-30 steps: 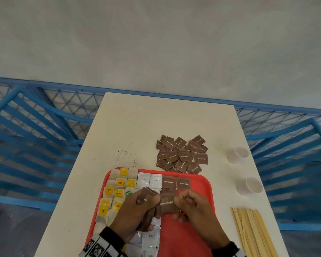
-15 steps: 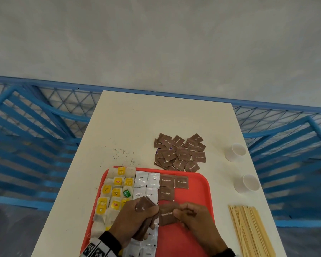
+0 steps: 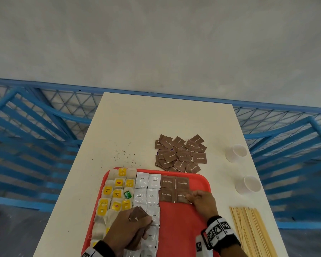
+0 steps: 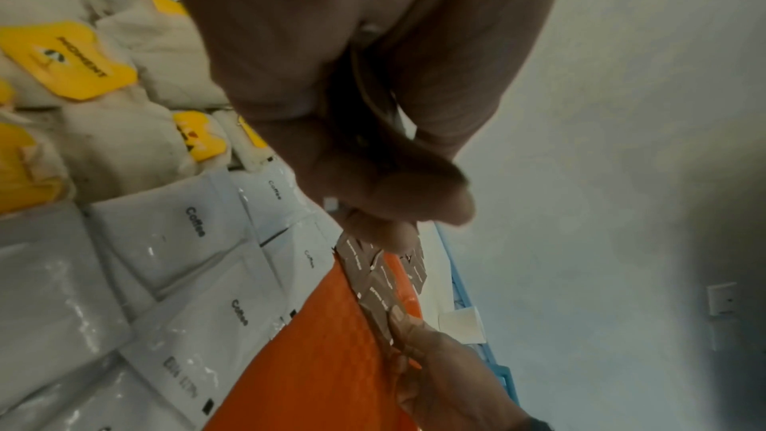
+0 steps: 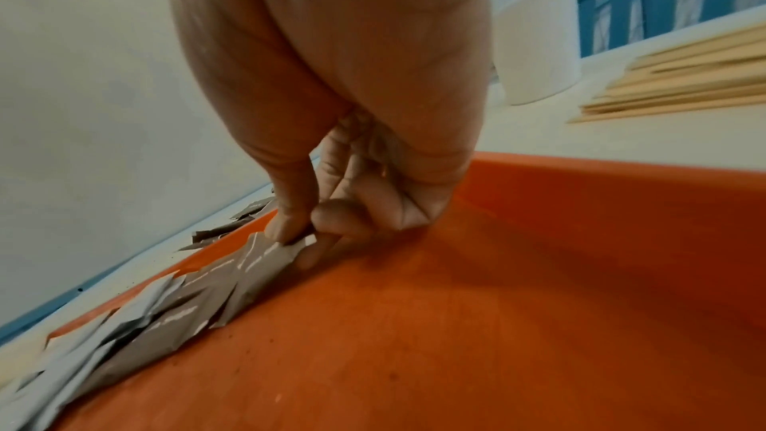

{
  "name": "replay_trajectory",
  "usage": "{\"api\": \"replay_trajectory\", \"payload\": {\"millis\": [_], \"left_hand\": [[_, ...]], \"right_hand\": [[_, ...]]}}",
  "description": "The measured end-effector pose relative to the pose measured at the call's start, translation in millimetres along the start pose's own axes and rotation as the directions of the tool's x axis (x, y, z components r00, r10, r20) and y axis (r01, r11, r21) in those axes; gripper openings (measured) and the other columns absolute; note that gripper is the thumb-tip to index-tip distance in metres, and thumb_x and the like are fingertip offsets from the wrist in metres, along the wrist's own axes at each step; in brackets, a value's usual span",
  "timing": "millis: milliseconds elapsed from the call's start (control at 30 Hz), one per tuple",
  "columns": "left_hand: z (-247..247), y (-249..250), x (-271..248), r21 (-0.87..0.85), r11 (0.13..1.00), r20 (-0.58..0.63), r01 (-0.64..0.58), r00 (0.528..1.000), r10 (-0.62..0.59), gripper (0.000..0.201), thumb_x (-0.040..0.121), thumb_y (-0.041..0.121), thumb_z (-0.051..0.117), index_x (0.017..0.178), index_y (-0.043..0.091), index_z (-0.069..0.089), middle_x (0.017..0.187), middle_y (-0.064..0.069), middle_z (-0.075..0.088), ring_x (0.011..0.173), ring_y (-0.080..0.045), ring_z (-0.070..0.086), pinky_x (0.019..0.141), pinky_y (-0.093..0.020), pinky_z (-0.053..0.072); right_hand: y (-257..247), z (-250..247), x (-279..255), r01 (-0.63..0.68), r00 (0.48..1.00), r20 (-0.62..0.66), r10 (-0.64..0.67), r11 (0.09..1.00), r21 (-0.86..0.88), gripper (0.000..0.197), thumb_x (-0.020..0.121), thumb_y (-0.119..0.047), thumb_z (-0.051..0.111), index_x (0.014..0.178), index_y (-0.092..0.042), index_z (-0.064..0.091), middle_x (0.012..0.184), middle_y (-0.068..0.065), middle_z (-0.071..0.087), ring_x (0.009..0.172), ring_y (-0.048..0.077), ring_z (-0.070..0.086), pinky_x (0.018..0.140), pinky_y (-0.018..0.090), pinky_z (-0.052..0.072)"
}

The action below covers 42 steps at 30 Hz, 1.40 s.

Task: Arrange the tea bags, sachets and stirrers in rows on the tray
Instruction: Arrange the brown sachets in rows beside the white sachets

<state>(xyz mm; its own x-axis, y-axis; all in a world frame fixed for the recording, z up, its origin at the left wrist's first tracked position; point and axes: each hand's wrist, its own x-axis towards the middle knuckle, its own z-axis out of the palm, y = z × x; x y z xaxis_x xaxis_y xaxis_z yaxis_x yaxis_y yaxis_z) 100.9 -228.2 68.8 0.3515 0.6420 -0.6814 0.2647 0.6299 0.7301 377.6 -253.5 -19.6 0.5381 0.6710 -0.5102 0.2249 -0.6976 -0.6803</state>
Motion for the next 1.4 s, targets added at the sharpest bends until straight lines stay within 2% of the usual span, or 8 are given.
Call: {"api": "replay_trajectory", "payload": {"millis": [200,467,633,867,933,1033,1133,1400], "left_hand": [[3,7,-1,0.004,1.0,-0.009,0.005,1.0,-0.005,0.022,0.087,0.017,0.074,0.093,-0.004,0.068,0.074,-0.018,0.072,0.058,-0.025,0.065,0.046,-0.027,0.048],[4,14,-3,-0.024,0.999,0.054,-0.044,0.997,0.046,0.025,0.082,0.017,0.077,0.101,0.005,0.068,0.09,-0.021,0.074,0.069,-0.03,0.07,0.074,-0.047,0.051],[7,24,-5,-0.035,0.996,0.146,-0.081,0.986,0.086,0.019,0.093,0.01,0.065,0.111,0.008,0.063,0.095,-0.023,0.073,0.072,-0.031,0.07,0.052,-0.035,0.057],[29,42,-2,-0.472,0.854,-0.124,-0.22,0.975,0.183,0.024,0.092,0.017,0.059,0.112,0.004,0.062,0.088,-0.026,0.069,0.066,-0.028,0.066,0.055,-0.035,0.058],[38,46,-6,-0.524,0.819,-0.129,-0.235,0.972,0.196,0.021,0.094,0.017,0.057,0.109,0.004,0.062,0.088,-0.024,0.071,0.068,-0.028,0.068,0.058,-0.037,0.059],[36,51,-4,-0.557,0.784,-0.192,-0.274,0.961,0.199,0.019,0.097,0.018,0.054,0.109,0.006,0.062,0.088,-0.018,0.072,0.069,-0.026,0.07,0.056,-0.036,0.059],[21,49,3,-0.495,0.806,-0.229,-0.323,0.944,0.238,0.023,0.096,0.016,0.055,0.113,0.001,0.059,0.091,-0.013,0.072,0.078,-0.023,0.072,0.062,-0.034,0.06],[13,41,-7,-0.194,0.952,0.017,-0.238,0.969,0.246,0.031,0.08,0.019,0.075,0.102,-0.001,0.065,0.094,-0.026,0.071,0.079,-0.035,0.069,0.071,-0.041,0.06]], "right_hand": [[-1,4,0,-0.006,0.991,-0.131,-0.006,0.996,-0.086,0.022,0.076,-0.025,0.081,0.072,-0.012,0.064,0.074,-0.003,0.068,0.073,0.013,0.06,0.06,0.019,0.039],[-17,2,-23,0.121,0.987,-0.096,-0.127,0.991,-0.061,0.011,0.083,-0.015,0.071,0.079,-0.019,0.062,0.075,-0.001,0.067,0.073,0.015,0.062,0.076,0.033,0.052],[-76,-4,-89,0.48,0.849,0.215,-0.483,0.875,0.071,0.015,0.088,-0.023,0.071,0.073,-0.026,0.068,0.072,-0.015,0.069,0.065,0.002,0.059,0.061,0.013,0.043],[-90,14,-142,0.428,0.845,0.346,-0.408,0.904,0.022,0.047,0.064,-0.069,0.074,0.061,-0.024,0.061,0.061,-0.008,0.065,0.055,0.006,0.056,0.056,0.019,0.045],[-90,22,-142,0.445,0.846,0.287,-0.45,0.891,0.084,0.032,0.074,-0.054,0.075,0.063,-0.026,0.063,0.068,-0.005,0.07,0.058,0.008,0.061,0.061,0.027,0.051],[-93,13,-139,0.384,0.846,0.297,-0.443,0.893,0.236,0.02,0.088,-0.025,0.072,0.068,-0.027,0.068,0.062,-0.003,0.068,0.054,0.004,0.06,0.058,0.019,0.048],[-93,-3,-134,0.362,0.843,0.297,-0.448,0.882,0.301,0.02,0.09,-0.024,0.07,0.07,-0.022,0.07,0.06,-0.004,0.067,0.055,0.003,0.058,0.06,0.016,0.044],[-91,-19,-120,0.453,0.784,0.385,-0.487,0.873,0.183,0.021,0.089,-0.026,0.071,0.069,-0.023,0.068,0.063,-0.004,0.066,0.057,0.004,0.056,0.062,0.018,0.044]]}}
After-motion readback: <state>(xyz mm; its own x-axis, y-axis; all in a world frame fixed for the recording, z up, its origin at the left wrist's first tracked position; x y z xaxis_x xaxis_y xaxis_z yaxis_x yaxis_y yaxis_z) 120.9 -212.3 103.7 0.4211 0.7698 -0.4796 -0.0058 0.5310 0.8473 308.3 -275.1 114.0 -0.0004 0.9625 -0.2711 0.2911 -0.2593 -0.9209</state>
